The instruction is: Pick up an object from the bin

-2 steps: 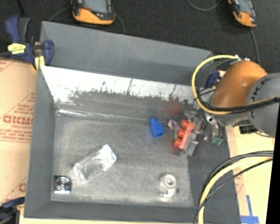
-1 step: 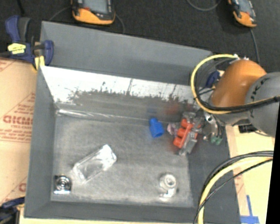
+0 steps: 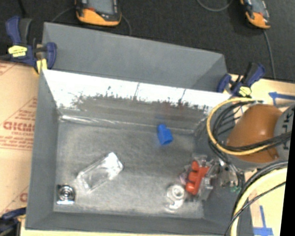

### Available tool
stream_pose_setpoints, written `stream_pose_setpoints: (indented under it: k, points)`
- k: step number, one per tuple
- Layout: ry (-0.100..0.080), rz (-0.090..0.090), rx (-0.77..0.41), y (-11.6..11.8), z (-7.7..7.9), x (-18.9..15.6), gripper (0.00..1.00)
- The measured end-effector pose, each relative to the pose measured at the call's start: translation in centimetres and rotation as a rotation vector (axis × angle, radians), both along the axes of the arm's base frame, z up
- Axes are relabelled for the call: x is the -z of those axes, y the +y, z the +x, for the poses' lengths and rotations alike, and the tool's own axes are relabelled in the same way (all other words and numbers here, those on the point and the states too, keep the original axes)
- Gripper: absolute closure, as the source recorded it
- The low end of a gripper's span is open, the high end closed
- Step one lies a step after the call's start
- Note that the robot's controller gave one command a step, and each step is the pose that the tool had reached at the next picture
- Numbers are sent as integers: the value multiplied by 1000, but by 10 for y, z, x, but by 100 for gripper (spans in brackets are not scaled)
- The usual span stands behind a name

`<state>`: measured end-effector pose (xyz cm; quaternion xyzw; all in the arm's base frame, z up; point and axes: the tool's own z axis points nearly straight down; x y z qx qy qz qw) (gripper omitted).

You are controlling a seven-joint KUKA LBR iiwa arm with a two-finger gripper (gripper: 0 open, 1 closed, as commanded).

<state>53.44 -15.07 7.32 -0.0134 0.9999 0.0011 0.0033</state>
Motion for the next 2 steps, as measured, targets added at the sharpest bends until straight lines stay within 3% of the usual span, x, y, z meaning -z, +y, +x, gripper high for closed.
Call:
stream_pose_setpoints:
  k: [1, 2]
  points:
    - [-5, -4, 24, 9, -13, -119, 100]
    - [-7, -6, 12, 10, -22, -319, 100]
